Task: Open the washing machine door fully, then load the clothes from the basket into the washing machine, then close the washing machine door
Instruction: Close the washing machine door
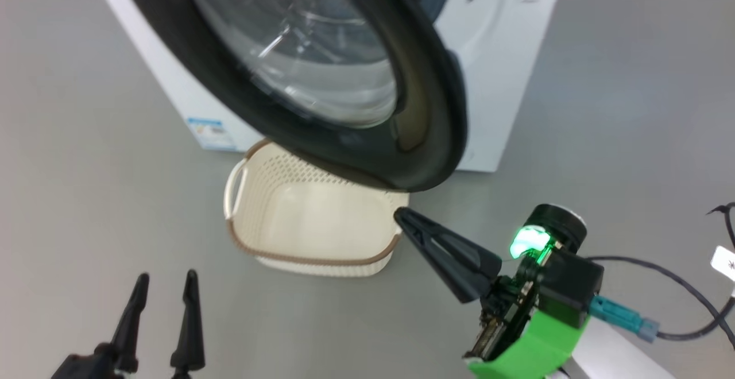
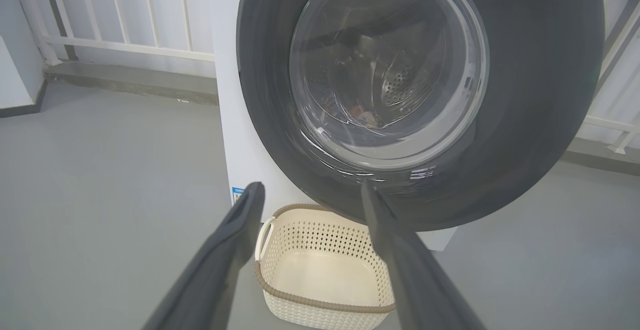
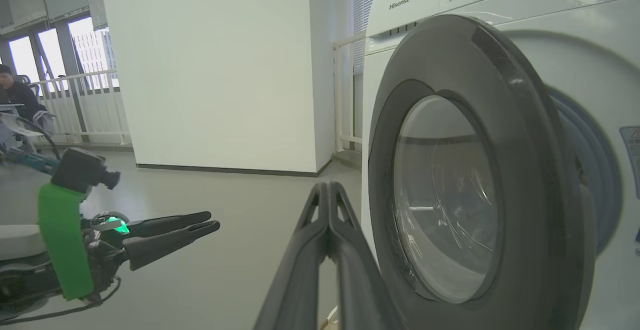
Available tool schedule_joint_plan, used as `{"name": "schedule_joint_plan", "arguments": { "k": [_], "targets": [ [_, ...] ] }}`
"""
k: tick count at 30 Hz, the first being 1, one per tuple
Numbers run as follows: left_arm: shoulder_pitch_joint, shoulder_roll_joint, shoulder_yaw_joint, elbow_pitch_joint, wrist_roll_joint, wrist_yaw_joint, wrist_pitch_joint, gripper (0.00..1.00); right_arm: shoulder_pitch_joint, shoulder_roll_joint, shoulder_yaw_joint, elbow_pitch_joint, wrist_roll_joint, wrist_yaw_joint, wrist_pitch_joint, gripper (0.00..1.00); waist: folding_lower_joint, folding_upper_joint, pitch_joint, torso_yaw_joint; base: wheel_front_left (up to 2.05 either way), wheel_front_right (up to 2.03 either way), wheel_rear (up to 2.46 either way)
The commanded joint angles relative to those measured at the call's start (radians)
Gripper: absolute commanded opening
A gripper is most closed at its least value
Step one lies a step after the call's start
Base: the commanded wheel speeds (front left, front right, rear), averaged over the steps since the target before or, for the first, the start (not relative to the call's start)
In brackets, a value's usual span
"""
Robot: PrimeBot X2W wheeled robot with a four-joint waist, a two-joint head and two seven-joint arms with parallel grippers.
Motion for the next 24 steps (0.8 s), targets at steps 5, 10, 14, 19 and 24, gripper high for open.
{"name": "schedule_joint_plan", "arguments": {
  "k": [5, 10, 14, 19, 24],
  "targets": [
    [-0.088, 0.006, -0.016, -0.048, -0.027, 0.017, -0.006, 1.0, -0.049, -0.011, -0.002, 0.057, -0.002, 0.003, -0.005, 0.0, -0.0001, 0.0, 0.133, 0.103, 0.0, 0.0, 0.0],
    [-0.141, 0.006, -0.046, -0.061, -0.044, 0.024, -0.006, 1.0, -0.085, -0.022, -0.021, 0.104, -0.017, 0.003, -0.005, 0.0, -0.0001, 0.0, 0.205, 0.125, 0.0, 0.0, 0.0],
    [-0.18, 0.006, -0.066, -0.06, -0.055, 0.026, -0.006, 1.0, -0.137, -0.034, -0.036, 0.139, -0.028, 0.003, -0.005, 0.0, -0.0001, 0.0, 0.253, 0.132, 0.0, 0.0, 0.0],
    [-0.224, 0.006, -0.08, -0.059, -0.064, 0.022, -0.006, 1.0, -0.209, -0.023, -0.075, 0.19, -0.041, 0.003, -0.005, 0.0, -0.0001, 0.0, 0.304, 0.133, 0.0, 0.0, 0.0],
    [-0.249, 0.006, -0.086, -0.065, -0.067, 0.021, -0.006, 1.0, -0.25, 0.023, -0.18, 0.235, -0.071, 0.003, -0.005, 0.0, -0.0001, 0.0, 0.336, 0.13, 0.0, 0.0, 0.0]
  ]
}}
